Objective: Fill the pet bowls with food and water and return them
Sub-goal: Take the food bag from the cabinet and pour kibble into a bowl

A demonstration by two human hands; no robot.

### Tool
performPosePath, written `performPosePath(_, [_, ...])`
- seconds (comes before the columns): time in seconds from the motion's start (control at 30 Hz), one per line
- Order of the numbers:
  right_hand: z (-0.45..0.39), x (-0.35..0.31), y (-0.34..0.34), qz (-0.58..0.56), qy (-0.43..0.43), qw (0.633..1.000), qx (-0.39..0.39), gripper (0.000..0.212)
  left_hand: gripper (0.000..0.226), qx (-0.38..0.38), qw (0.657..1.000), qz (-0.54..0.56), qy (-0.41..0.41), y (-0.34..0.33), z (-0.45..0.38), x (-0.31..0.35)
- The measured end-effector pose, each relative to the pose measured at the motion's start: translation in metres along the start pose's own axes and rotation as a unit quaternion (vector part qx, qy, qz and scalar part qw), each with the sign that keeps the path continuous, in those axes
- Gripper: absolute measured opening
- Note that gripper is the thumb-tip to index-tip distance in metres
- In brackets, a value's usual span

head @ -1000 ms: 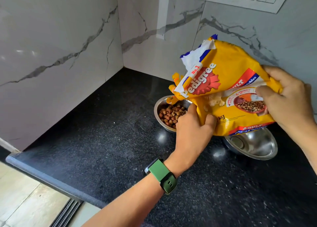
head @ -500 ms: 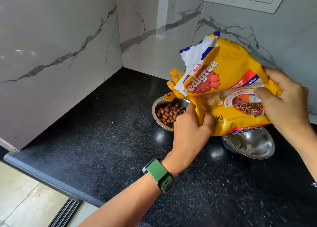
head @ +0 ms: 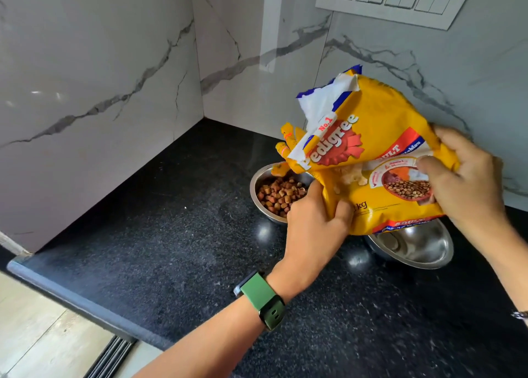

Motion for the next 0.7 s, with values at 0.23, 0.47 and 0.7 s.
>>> performPosePath(0.23, [0.003,0.010,-0.006,0.032,-0.043,0.996,-0.069,0.038,0.027,-0.019,0.996,0.027,0.077,-0.011,0.004,-0.019])
performPosePath(0.47, [0.003,0.008,0.002,0.010,-0.013,1.000,-0.015,0.038,0.007,-0.008,1.000,-0.006,-0.001,-0.002,0.003,-0.001])
performPosePath(0.7, [0.002,0.022,-0.007,0.046,-0.042,0.996,-0.061,0.038,0.026,-0.032,0.997,0.007,0.070,-0.009,0.004,-0.016])
Point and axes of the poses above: each hand's wrist, its own z-axis away from the middle knuckle, its own y-axis out of the back of the hand, x = y × z, the point moved 1 cm from there along -z, towards the middle knuckle, and after that the axes turned 5 degrees about x, right-handed, at the moved point
